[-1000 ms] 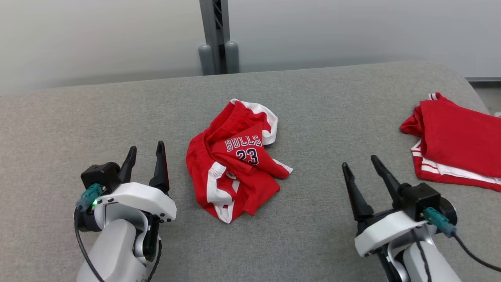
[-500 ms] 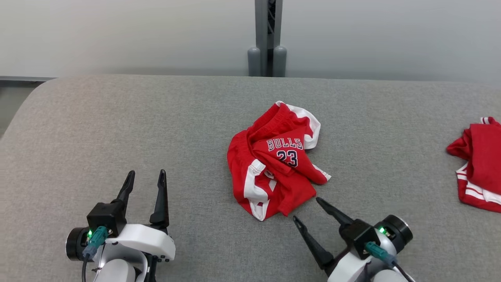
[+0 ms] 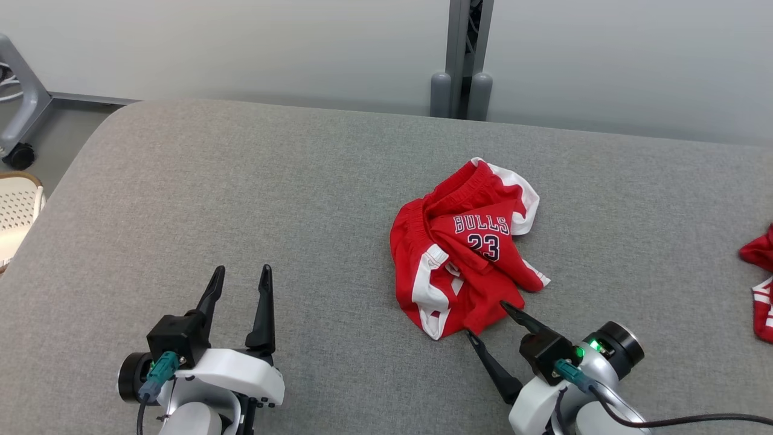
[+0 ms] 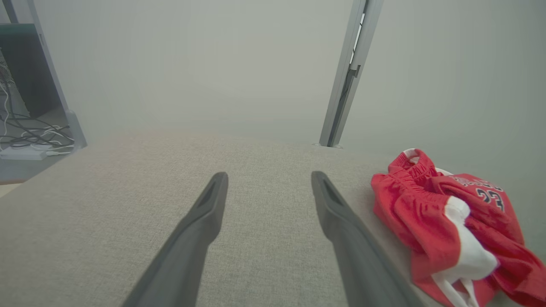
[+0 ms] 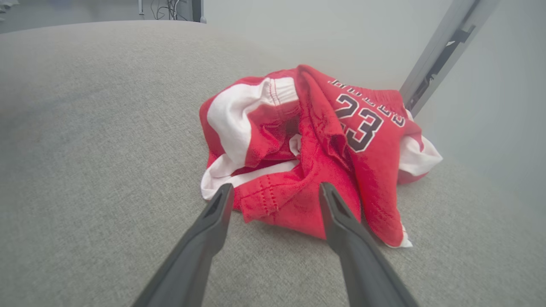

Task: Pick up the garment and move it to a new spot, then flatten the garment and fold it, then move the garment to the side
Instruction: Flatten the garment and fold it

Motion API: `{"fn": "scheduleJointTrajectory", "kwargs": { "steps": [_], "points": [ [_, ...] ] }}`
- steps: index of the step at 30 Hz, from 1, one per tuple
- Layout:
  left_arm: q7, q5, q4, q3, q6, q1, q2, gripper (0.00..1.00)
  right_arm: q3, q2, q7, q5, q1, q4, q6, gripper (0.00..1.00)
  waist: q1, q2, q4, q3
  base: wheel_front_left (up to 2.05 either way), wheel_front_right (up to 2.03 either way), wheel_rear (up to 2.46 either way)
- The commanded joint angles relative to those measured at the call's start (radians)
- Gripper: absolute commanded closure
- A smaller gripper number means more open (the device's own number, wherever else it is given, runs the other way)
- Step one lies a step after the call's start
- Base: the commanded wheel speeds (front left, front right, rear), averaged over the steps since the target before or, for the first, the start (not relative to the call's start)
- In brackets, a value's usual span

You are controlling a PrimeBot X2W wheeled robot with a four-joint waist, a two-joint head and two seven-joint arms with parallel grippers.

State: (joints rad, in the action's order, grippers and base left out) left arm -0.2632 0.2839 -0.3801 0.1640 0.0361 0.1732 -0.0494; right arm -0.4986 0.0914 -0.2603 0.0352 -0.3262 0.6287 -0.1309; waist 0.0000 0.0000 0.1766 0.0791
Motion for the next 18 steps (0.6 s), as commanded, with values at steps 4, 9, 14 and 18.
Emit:
{"fn": "scheduleJointTrajectory", "kwargs": {
  "steps": [4, 9, 14, 18],
  "points": [
    [0.0, 0.009, 0.002, 0.006, 0.007, 0.017, -0.003, 0.0, 0.04, -0.012, -0.005, 0.022, -0.028, 0.055, 0.0, 0.0, 0.0, 0.0, 0.016, 0.01, 0.0, 0.0, 0.0],
    [0.0, 0.012, 0.005, 0.002, 0.01, 0.02, -0.003, 0.0, 0.077, -0.025, -0.005, 0.01, -0.048, 0.095, 0.0, 1.0, 0.0, 0.0, 0.018, 0.019, 0.0, 0.0, 0.0],
    [0.0, 0.009, 0.007, -0.002, 0.011, 0.019, -0.003, 0.0, 0.116, -0.034, -0.005, -0.029, -0.049, 0.064, 0.0, 1.0, 0.0, 0.0, 0.001, 0.014, 0.0, 0.0, 0.0],
    [0.0, 0.008, 0.006, 0.003, 0.009, 0.008, -0.003, 0.0, 0.17, -0.036, -0.005, -0.13, -0.022, -0.012, 0.0, 1.0, 0.0, 0.0, -0.024, -0.001, 0.0, 0.0, 0.0]
  ]
}}
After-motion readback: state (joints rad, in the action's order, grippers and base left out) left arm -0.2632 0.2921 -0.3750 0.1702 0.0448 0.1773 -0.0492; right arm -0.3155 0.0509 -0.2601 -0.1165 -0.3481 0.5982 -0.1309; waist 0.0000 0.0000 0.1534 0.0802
